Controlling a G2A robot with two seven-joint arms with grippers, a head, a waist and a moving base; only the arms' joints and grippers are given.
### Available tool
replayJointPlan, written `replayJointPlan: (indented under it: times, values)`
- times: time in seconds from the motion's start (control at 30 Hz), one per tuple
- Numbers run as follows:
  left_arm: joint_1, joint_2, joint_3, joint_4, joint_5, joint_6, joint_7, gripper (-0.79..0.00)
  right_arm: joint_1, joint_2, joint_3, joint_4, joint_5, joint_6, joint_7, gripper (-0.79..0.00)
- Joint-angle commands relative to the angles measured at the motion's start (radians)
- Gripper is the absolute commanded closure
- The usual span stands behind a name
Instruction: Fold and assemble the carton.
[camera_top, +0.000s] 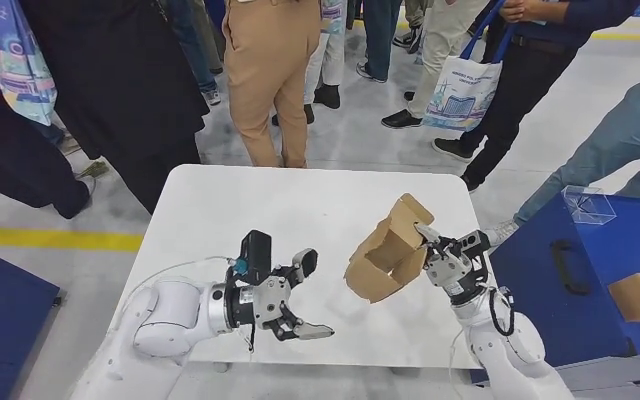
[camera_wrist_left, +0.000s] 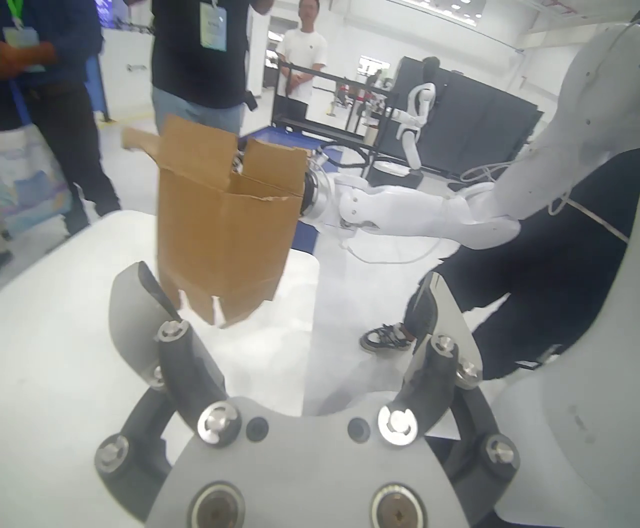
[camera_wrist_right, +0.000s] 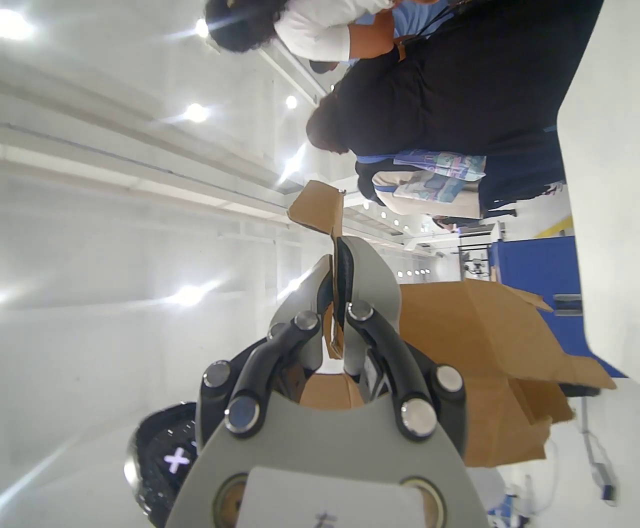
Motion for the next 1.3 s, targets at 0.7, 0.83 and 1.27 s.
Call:
replayJointPlan:
  times: [0.7,0.83,1.27]
  values:
    - [0.115,-0.024,0.090,0.004,1.313,0.463,0.913,-0.785,0.023,-0.016,0.032,0.027,0.895,0.662,-0.405,0.000]
    - [0.099,-0.028,0.127,-0.010,1.381,0.512,0.939,-0.785,0.020,-0.017,0.030,0.023,0.868,0.663,-0.401,0.000]
    - [0.035,-0.048,0.208,0.004,1.361,0.552,0.927,-0.785,-0.028,-0.019,0.031,-0.013,0.792,0.649,-0.346,0.000]
